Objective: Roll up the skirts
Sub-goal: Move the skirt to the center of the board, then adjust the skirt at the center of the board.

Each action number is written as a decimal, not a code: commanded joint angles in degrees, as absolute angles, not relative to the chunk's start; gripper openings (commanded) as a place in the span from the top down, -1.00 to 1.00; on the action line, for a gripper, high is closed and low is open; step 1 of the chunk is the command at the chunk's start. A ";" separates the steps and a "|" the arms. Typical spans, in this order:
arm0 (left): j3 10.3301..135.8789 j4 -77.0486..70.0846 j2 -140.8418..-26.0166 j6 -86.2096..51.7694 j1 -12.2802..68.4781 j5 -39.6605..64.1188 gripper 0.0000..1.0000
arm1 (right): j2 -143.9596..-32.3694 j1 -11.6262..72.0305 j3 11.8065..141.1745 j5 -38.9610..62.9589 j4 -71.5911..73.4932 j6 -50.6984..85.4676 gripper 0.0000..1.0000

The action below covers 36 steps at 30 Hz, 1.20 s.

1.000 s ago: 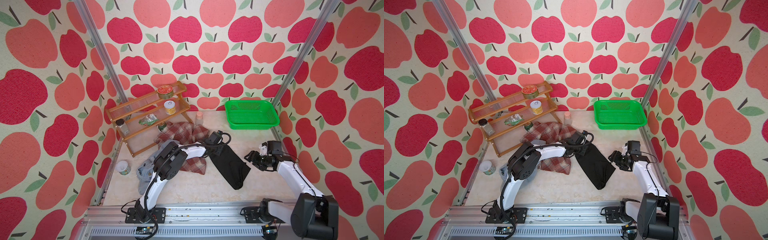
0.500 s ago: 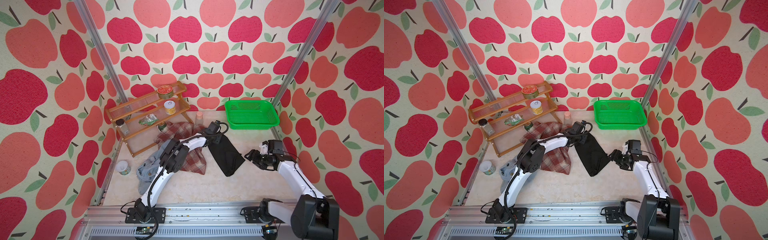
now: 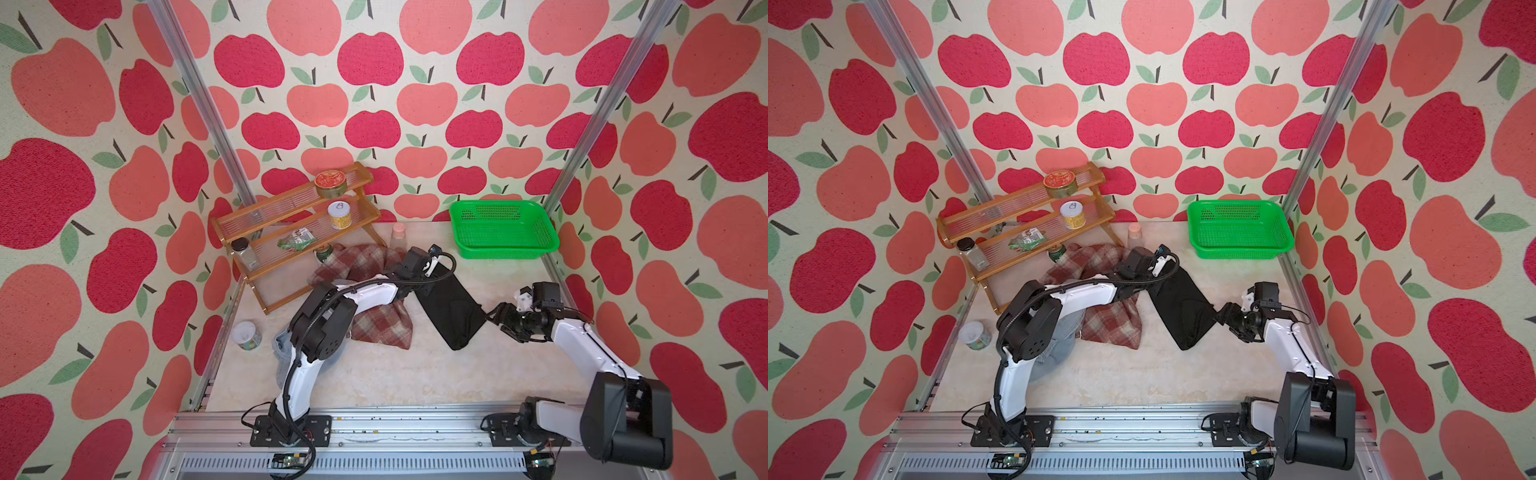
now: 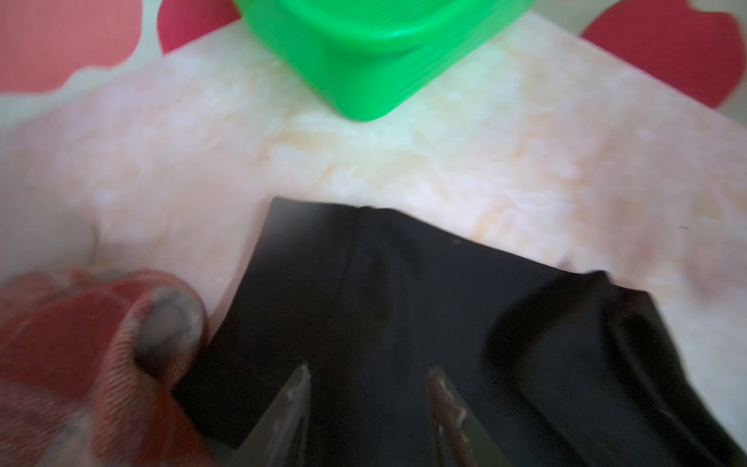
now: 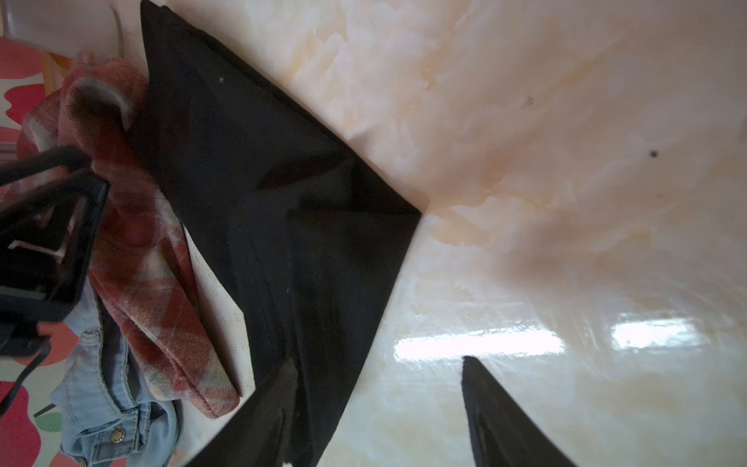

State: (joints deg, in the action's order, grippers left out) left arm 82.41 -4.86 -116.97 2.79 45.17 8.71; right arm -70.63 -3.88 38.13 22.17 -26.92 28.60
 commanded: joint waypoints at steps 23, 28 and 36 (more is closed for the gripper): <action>82.46 -2.21 -123.32 -2.10 53.30 12.74 0.27 | -65.08 -9.81 42.36 25.36 -26.28 30.50 -0.30; 84.74 -0.62 -125.93 -2.27 54.29 13.00 0.27 | -64.47 -9.78 42.80 25.41 -26.63 30.50 -0.30; 87.12 -0.57 -127.31 -2.75 55.97 14.30 0.28 | -64.43 -10.11 42.38 25.29 -26.47 30.27 -0.30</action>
